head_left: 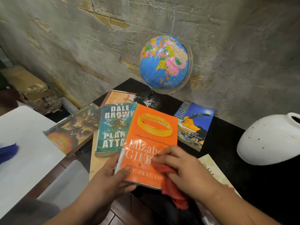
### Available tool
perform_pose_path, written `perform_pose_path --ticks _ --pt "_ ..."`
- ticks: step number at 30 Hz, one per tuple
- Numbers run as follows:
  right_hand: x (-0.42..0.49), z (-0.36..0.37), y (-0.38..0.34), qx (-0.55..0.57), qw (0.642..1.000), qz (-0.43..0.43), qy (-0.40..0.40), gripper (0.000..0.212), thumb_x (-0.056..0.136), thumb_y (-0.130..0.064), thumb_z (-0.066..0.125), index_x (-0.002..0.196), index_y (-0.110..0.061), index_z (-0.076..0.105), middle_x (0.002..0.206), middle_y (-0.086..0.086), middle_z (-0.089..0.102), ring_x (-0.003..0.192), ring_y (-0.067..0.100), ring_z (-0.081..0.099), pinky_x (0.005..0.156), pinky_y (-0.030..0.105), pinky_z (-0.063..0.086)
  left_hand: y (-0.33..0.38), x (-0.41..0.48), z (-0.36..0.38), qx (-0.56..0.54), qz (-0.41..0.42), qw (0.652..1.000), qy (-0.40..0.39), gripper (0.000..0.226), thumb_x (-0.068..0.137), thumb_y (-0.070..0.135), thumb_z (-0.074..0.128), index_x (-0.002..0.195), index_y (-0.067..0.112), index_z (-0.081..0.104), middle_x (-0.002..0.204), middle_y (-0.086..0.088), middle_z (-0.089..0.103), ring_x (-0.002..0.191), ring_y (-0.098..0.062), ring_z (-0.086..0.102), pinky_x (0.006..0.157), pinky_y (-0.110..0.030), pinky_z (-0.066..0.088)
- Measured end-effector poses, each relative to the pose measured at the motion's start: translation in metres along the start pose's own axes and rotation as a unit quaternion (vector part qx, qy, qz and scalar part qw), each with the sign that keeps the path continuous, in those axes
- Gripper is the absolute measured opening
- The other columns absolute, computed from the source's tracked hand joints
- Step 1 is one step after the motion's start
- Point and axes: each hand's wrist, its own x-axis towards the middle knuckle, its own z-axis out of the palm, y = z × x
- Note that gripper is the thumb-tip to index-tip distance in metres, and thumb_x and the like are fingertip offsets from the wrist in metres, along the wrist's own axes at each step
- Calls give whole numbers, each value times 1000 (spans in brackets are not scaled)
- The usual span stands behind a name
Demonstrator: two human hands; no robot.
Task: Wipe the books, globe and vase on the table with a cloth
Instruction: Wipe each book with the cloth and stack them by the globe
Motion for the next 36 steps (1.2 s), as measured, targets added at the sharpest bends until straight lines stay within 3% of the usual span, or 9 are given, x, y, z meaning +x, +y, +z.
perform_pose_path --ticks 2,7,11,14,16,20,25,30,36 --pt "2 -3 4 -15 999 28 34 38 85 -34 55 122 -43 58 119 -25 43 107 4 55 92 30 49 0 0 1 -7 -7 1000 1 37 92 8 55 119 33 56 108 -8 71 89 -29 71 63 -31 59" --pt "-3 -3 -6 -13 995 -59 -85 42 85 -28 54 124 -46 54 125 -24 45 113 2 53 93 25 47 0 1 -1 -1 -2 1000 5 35 92 7 55 113 35 59 104 -7 72 87 -28 72 61 -31 59" --pt "7 -10 15 -43 995 75 42 39 88 -26 62 124 -43 59 119 -25 43 110 2 51 96 21 43 0 2 -1 -7 -9 1000 -11 42 82 8 70 115 33 58 109 -10 70 91 -31 71 62 -32 58" --pt "3 -5 1 -34 999 18 -32 40 89 -31 57 126 -44 56 125 -22 41 113 4 51 97 19 42 1 2 -1 -13 -11 1000 0 49 70 16 70 115 31 57 107 -11 70 84 -30 72 58 -31 58" --pt "1 -4 -3 -7 996 -24 -91 41 86 -29 55 125 -44 56 125 -22 43 113 2 52 98 21 43 -1 3 -1 -14 -5 1000 5 42 83 8 69 115 32 57 107 -12 70 85 -30 72 58 -31 58" --pt "13 -11 17 -15 997 74 22 40 87 -25 63 122 -43 60 117 -23 45 111 5 53 96 22 43 -1 3 0 -14 -8 1000 -11 47 77 13 71 118 31 56 109 -11 70 88 -31 71 60 -31 58" --pt "5 -8 1 -6 997 5 -75 44 85 -33 53 127 -44 53 123 -24 39 112 3 52 97 23 43 -1 3 -1 -11 -2 1000 -2 40 88 6 63 118 32 56 106 -9 71 83 -26 72 59 -31 58" --pt "15 -14 19 -38 990 128 39 42 90 -23 58 125 -45 54 117 -21 41 109 11 54 92 26 46 0 2 -2 -2 -4 1000 -19 42 86 8 65 118 34 56 106 -5 72 88 -28 72 62 -32 58" --pt "17 -16 13 9 998 31 -57 42 87 -21 60 122 -43 60 118 -25 44 112 -2 49 97 17 40 0 3 -2 1 -3 1000 -15 36 90 10 57 118 32 57 106 -8 72 89 -29 71 64 -33 59"
